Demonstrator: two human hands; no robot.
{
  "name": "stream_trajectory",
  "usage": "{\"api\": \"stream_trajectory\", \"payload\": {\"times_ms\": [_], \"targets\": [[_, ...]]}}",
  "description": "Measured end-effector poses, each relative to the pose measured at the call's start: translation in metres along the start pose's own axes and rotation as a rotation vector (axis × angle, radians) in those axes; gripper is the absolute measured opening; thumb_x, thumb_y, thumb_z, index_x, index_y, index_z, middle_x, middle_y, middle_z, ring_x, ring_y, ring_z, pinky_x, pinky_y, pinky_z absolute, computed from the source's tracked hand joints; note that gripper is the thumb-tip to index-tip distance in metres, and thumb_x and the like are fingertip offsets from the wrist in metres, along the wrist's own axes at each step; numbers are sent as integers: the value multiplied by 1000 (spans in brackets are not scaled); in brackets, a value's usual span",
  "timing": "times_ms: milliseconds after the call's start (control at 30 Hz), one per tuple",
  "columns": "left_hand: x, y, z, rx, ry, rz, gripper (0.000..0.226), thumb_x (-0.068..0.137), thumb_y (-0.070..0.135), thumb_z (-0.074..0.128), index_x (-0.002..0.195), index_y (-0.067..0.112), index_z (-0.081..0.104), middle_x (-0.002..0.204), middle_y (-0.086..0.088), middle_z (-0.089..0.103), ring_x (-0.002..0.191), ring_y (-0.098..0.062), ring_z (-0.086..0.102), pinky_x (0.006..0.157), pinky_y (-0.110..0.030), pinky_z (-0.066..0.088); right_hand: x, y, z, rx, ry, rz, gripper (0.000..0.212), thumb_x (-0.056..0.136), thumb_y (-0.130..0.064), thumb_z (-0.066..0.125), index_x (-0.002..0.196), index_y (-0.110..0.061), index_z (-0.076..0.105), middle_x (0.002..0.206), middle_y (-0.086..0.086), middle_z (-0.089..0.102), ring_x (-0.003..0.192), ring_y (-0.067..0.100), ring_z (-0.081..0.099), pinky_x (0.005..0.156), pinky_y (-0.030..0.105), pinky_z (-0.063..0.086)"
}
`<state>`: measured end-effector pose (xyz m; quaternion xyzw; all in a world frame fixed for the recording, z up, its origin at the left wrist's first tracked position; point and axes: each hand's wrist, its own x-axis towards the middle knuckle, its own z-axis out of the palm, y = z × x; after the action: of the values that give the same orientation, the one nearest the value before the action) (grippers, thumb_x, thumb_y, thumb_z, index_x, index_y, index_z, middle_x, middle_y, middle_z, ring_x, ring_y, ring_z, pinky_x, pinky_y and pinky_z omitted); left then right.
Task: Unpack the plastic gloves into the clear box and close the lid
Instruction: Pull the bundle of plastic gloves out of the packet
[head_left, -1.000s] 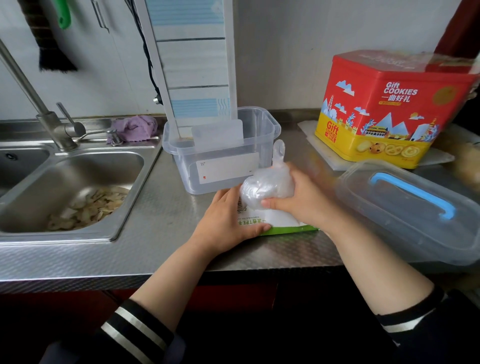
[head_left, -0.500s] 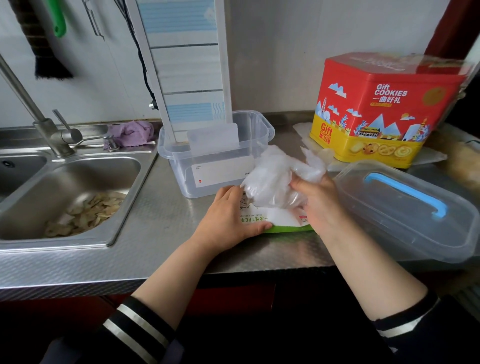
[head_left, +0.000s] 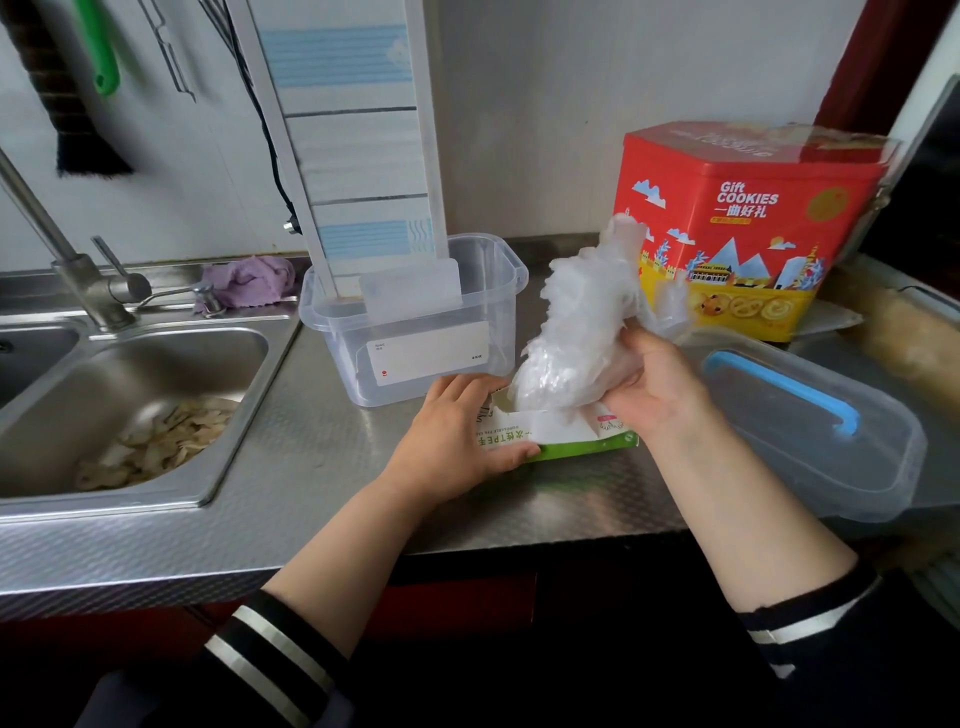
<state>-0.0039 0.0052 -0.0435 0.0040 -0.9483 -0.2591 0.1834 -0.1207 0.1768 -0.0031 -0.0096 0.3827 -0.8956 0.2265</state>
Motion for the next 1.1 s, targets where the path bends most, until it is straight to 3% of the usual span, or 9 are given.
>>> {"api": "stream_trajectory", "payload": {"times_ms": [133, 234, 400, 567, 667, 734, 867, 1001, 1101], "targets": [[4, -2, 5, 71, -26, 18, 76, 70, 61, 72, 133, 23, 50, 131, 8, 50, 125, -12, 33, 108, -31, 33, 4, -22, 4, 119, 37, 3, 23, 95, -27, 54, 110, -15, 65, 99, 10, 73, 88, 26, 71, 76, 47, 54], [3, -2, 11, 48, 25, 0, 76, 71, 61, 72, 132, 21, 51, 130, 8, 51, 124, -12, 32, 109, -29, 32, 8, -48, 5, 158, 36, -93, 26, 97, -27, 52, 112, -10, 64, 105, 13, 71, 100, 28, 68, 87, 49, 54], [19, 10, 19, 70, 152, -2, 72, 75, 67, 64, 130, 24, 50, 134, 6, 48, 124, -16, 33, 107, -31, 33, 9, -56, 8, 145, 5, -147, 29, 96, -26, 55, 119, -9, 61, 107, 14, 71, 93, 29, 71, 73, 48, 59], [34, 30, 36, 154, 212, -11, 55, 82, 61, 60, 125, 28, 54, 134, 8, 47, 124, -19, 33, 101, -39, 38, 7, -67, -2, 170, 18, -225, 37, 92, -30, 58, 124, -12, 61, 121, 12, 66, 112, 30, 63, 99, 52, 47], [43, 37, 49, 165, 278, -23, 44, 85, 52, 61, 119, 25, 60, 130, 8, 53, 122, -24, 39, 98, -42, 38, 4, -74, -9, 160, 38, -272, 26, 95, -31, 55, 101, -15, 75, 115, 10, 70, 107, 28, 66, 91, 49, 52], [49, 40, 56, 160, 292, -40, 43, 86, 51, 59, 119, 23, 61, 128, 7, 56, 121, -26, 41, 99, -42, 37, 2, -77, -11, 151, 49, -293, 33, 96, -30, 54, 82, -16, 80, 108, 9, 72, 99, 26, 69, 85, 48, 55], [61, 34, 62, 244, 101, -50, 51, 93, 55, 48, 132, 22, 53, 137, 5, 52, 129, -22, 37, 108, -34, 24, -6, -76, -13, 119, 67, -293, 23, 96, -31, 54, 100, -17, 72, 100, 5, 74, 88, 21, 72, 75, 45, 59], [62, 33, 60, -26, -114, 22, 59, 97, 40, 50, 148, 18, 32, 154, -1, 34, 145, -20, 22, 117, -30, 16, -7, -69, -17, 93, 38, -288, 26, 96, -30, 54, 94, -18, 77, 106, 6, 73, 97, 23, 70, 89, 46, 54], [54, 37, 50, -402, -78, -43, 55, 94, 10, 45, 146, 22, 35, 151, -2, 39, 143, -16, 28, 117, -31, 21, -5, -59, -12, 57, 43, -268, 23, 95, -28, 55, 109, -15, 68, 106, 7, 73, 100, 22, 69, 94, 45, 51]]}}
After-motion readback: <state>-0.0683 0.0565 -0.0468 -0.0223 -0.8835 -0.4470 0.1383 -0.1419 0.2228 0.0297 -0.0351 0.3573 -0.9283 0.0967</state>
